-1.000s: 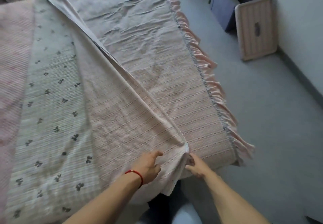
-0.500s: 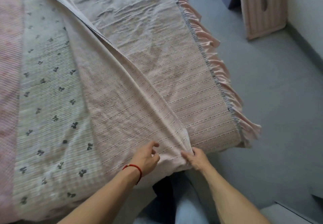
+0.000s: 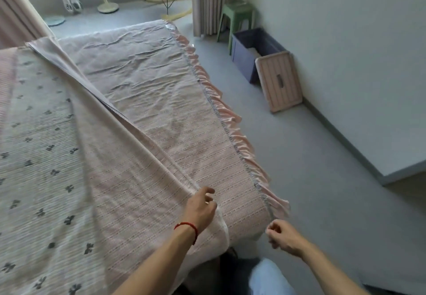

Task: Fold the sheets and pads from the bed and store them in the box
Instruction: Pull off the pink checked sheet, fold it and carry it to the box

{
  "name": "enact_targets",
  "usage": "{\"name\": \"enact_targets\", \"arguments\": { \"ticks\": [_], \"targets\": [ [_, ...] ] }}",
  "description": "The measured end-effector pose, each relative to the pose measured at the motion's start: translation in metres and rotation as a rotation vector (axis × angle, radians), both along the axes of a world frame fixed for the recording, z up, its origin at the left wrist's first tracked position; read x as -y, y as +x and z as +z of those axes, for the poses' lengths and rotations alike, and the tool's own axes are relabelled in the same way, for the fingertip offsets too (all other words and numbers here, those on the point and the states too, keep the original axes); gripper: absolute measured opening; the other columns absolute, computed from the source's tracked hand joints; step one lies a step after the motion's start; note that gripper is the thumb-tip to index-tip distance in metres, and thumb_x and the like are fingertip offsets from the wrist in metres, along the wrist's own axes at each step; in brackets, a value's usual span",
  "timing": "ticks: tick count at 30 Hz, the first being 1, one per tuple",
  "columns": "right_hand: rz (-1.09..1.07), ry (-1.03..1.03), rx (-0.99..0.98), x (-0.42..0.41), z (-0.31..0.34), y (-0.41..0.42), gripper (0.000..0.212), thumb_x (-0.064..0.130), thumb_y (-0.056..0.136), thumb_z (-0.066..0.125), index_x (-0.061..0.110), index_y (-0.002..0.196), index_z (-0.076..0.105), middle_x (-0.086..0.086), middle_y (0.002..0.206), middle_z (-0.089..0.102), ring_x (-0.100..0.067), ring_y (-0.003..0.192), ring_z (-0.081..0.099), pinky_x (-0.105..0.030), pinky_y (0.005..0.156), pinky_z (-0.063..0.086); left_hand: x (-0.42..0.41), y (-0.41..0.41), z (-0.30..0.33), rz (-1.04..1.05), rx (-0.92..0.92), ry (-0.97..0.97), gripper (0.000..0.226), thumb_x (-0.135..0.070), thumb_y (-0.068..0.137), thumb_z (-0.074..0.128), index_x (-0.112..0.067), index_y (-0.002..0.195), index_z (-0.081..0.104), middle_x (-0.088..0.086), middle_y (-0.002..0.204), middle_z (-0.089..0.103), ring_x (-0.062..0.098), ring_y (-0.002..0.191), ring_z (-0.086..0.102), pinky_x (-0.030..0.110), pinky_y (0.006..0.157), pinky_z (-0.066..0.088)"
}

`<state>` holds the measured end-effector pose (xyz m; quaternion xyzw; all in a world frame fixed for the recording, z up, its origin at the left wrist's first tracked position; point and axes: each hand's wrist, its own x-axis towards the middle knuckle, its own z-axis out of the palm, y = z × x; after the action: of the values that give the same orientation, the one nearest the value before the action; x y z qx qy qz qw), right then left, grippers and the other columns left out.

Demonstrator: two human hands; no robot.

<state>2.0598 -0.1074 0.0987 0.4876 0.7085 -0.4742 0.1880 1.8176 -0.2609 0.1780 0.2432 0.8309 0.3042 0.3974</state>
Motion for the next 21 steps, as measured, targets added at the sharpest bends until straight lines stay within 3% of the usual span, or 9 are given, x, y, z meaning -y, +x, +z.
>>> {"name": "enact_targets", "arguments": {
  "ticks": [3, 9, 12, 16, 21],
  "targets": [
    [-0.075, 0.105, -0.223, -0.048, 0.052, -0.022, 0.007, 0.014, 0.094, 0.066, 0.015, 0.088, 0.07, -0.006, 0.077, 0.076, -0.017, 0.067, 0.071, -0.039, 0.072, 0.057, -0.041, 0.017, 0.033, 0.093, -0.086, 0.16, 0.029, -0.015, 0.1, 0.057, -0.022, 0.127, 0.059, -0.002, 0.116, 0.063, 0.009, 0.101, 0.061, 0.016, 0.078, 0.051],
    [-0.034, 0.11, -0.6, -0.151, 0.132, -0.063, 0.007, 0.021, 0.1, 0.064, 0.023, 0.101, 0.071, 0.005, 0.085, 0.077, -0.008, 0.079, 0.074, -0.025, 0.076, 0.059, -0.135, 0.033, 0.085, 0.281, -0.219, 0.306, 0.029, -0.008, 0.097, 0.059, -0.024, 0.121, 0.06, -0.01, 0.111, 0.063, 0.004, 0.102, 0.062, 0.018, 0.079, 0.053],
    [0.118, 0.07, -0.63, -0.207, 0.16, -0.06, 0.007, 0.022, 0.1, 0.064, 0.025, 0.102, 0.07, 0.005, 0.086, 0.076, -0.006, 0.08, 0.073, -0.024, 0.076, 0.059, -0.207, 0.053, 0.107, 0.454, -0.23, 0.339, 0.027, -0.008, 0.096, 0.059, -0.022, 0.119, 0.061, -0.006, 0.11, 0.065, 0.004, 0.1, 0.062, 0.015, 0.072, 0.05],
    [0.278, 0.126, -0.61, -0.297, 0.191, -0.052, 0.007, 0.026, 0.099, 0.064, 0.03, 0.098, 0.069, 0.007, 0.084, 0.076, -0.004, 0.079, 0.072, -0.024, 0.076, 0.059, -0.301, 0.073, 0.135, 0.489, -0.23, 0.38, 0.026, -0.01, 0.096, 0.06, -0.03, 0.112, 0.059, -0.01, 0.108, 0.064, 0.0, 0.098, 0.062, 0.011, 0.068, 0.049],
    [0.336, 0.187, -0.643, -0.402, 0.222, -0.078, 0.009, 0.024, 0.097, 0.066, 0.032, 0.096, 0.071, 0.008, 0.082, 0.076, -0.003, 0.078, 0.072, -0.025, 0.072, 0.059, -0.349, 0.04, 0.163, 0.56, -0.331, 0.401, 0.024, -0.01, 0.096, 0.062, -0.025, 0.115, 0.061, -0.012, 0.109, 0.065, 0.002, 0.101, 0.064, 0.014, 0.074, 0.053]
  ]
}}
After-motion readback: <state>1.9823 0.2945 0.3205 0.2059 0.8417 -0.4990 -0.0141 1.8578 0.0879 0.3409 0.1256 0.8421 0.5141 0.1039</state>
